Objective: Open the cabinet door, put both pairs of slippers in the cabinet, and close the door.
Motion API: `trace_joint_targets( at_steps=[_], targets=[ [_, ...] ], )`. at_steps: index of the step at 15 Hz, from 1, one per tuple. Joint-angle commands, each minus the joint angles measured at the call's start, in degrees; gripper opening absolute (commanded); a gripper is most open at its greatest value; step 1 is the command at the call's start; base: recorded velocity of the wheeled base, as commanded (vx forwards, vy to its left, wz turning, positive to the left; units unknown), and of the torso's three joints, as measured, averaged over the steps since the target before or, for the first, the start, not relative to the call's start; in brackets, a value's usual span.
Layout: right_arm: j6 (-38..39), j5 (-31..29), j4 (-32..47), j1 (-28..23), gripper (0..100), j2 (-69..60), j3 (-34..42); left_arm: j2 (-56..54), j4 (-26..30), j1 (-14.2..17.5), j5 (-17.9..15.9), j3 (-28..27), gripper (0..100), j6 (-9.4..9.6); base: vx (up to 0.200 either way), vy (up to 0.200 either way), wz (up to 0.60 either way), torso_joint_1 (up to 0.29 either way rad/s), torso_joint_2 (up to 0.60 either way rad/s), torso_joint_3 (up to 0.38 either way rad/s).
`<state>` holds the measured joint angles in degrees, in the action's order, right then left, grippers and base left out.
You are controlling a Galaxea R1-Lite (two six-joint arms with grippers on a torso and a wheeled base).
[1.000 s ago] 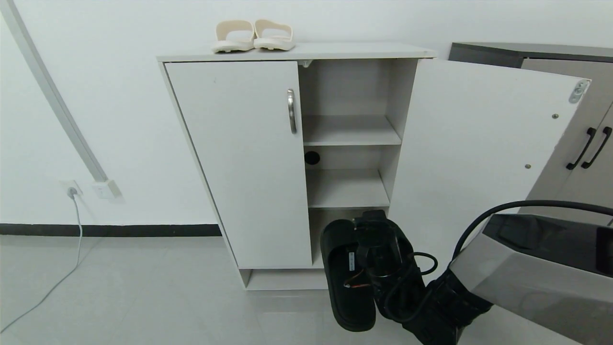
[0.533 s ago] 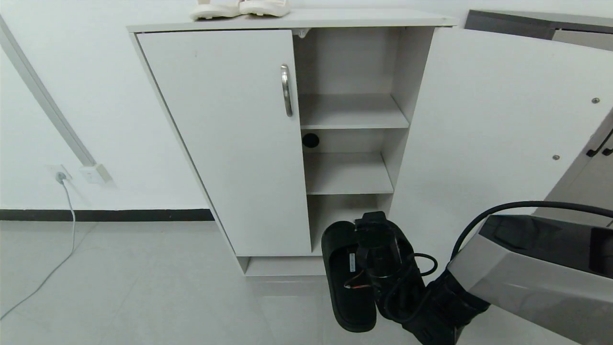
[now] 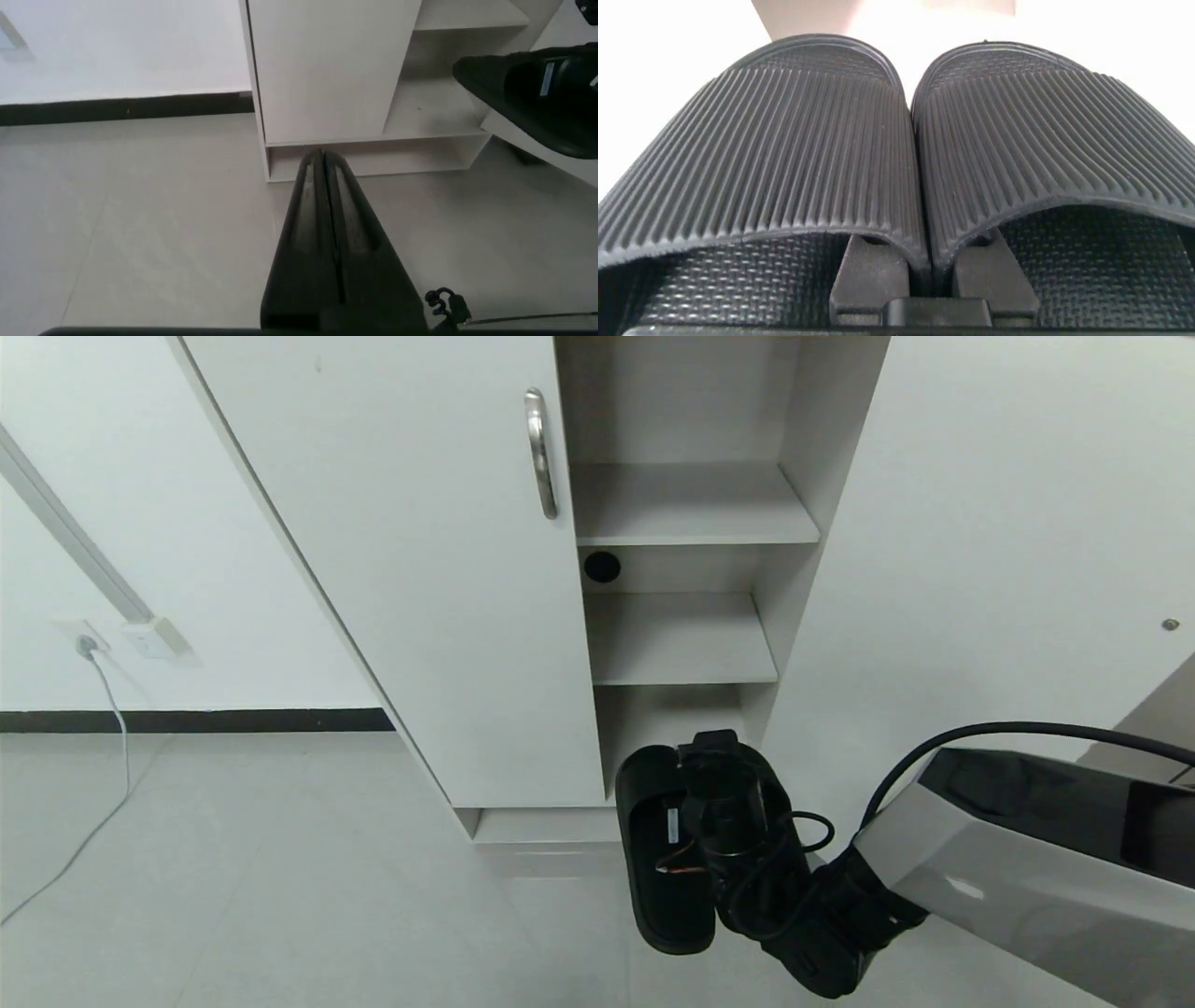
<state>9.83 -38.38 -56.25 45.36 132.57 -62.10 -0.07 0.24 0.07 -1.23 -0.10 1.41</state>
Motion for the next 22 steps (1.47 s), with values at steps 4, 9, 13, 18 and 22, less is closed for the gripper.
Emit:
trace_joint_targets(
  at_steps=[4, 9, 13, 18, 22],
  targets=[
    [-6.3, -0.3, -7.0, -0.1, 0, -5.4, 1.8, 0.1, 0.0, 0.0, 0.0, 0.0, 0, -0.01, 0.000, 0.000, 0.00, 0.005, 0.01, -0.198],
    [-9.7, 0.1, -16.1, 0.0, 0, -5.5, 2.7, 0.1, -0.1, 0.0, 0.0, 0.0, 0, -0.01, 0.000, 0.000, 0.00, 0.003, 0.00, -0.154],
    [-12.6, 0.3, -20.5, 0.0, 0, -5.3, 2.6, 0.1, -0.1, 0.0, 0.0, 0.0, 0, -0.01, 0.000, 0.000, 0.00, 0.000, 0.00, 0.000],
    [-13.2, 0.5, -20.5, 0.1, 0, -5.4, 2.7, 0.1, -0.1, 0.0, 0.0, 0.0, 0, 0.08, 0.080, 0.000, 0.00, 0.001, 0.00, 0.000],
    [-13.2, 0.6, -20.5, 0.1, 0, -5.3, 2.7, 0.1, -0.1, 0.0, 0.0, 0.0, 0, 0.08, 0.200, 0.000, 0.00, 0.000, 0.00, 0.000]
  ],
)
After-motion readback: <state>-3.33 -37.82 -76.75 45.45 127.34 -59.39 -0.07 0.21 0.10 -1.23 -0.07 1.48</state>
